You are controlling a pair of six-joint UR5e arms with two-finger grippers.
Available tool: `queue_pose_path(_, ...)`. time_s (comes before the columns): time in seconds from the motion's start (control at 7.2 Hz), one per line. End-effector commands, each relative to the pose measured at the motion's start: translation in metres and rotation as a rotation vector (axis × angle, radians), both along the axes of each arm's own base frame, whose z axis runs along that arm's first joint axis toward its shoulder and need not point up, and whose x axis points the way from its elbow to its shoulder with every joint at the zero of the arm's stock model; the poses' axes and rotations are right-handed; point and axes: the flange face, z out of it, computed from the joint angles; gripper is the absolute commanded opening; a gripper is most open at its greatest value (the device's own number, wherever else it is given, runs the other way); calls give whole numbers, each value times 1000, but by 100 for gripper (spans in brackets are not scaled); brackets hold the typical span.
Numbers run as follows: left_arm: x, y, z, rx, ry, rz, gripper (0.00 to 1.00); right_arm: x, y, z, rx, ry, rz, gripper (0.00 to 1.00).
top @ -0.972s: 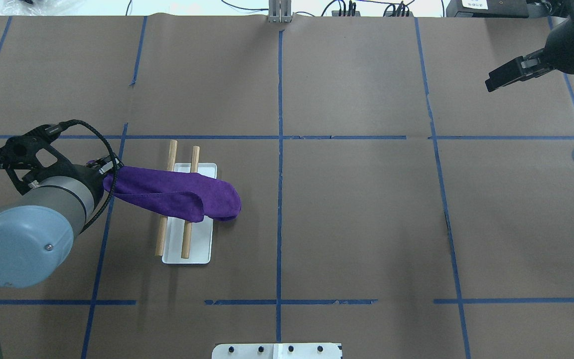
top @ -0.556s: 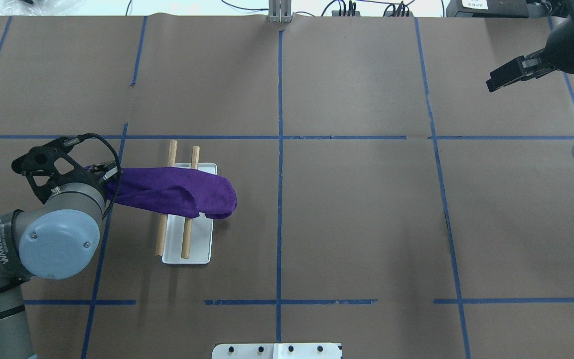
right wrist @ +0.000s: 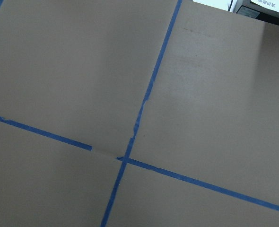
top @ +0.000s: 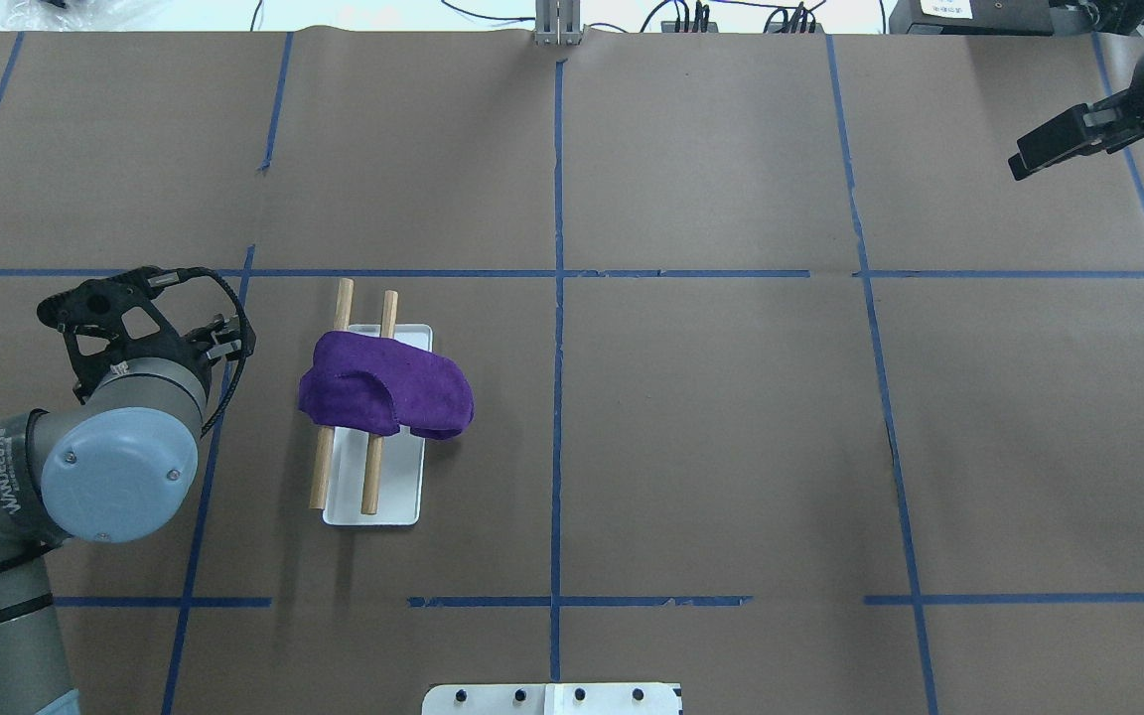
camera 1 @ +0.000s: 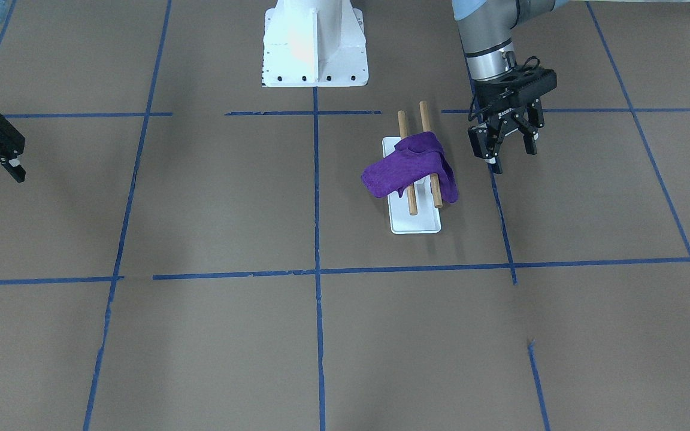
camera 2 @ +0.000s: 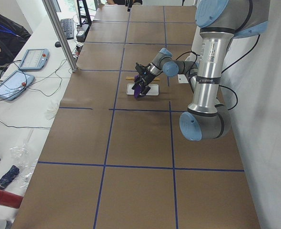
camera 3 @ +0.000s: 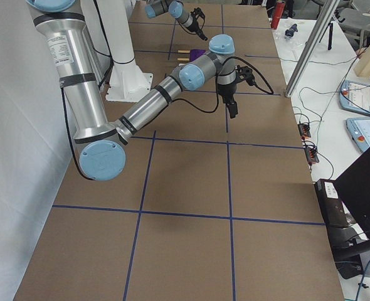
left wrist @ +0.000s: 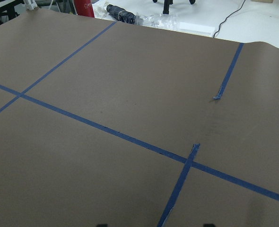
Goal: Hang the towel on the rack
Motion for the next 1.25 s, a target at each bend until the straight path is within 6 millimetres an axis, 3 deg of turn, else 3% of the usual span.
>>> queue_pose_path(0.0,-28,-24,1,-29,-62,201,100,48,-1,37,-16,112,-96,100)
queue_pose_path(0.14,-52,-43,-4,-27,-92,292,100,71,-3,56,-20,146,-134,100)
queue_pose_path(0.28,-73,-61,-3,-28,-122,378,100,99,-3,88,-39,157,-151,100)
queue_pose_path(0.56,-142,-105,4,-1,-131,583,100,140,0,151,-73,153,-213,100)
queue_pose_path(0.83,-203,-145,39,-18,-119,751,100,180,27,221,-160,109,-212,100)
queue_pose_path(1.11,-277,-170,79,-17,-70,863,100,193,54,282,-280,-10,-179,100)
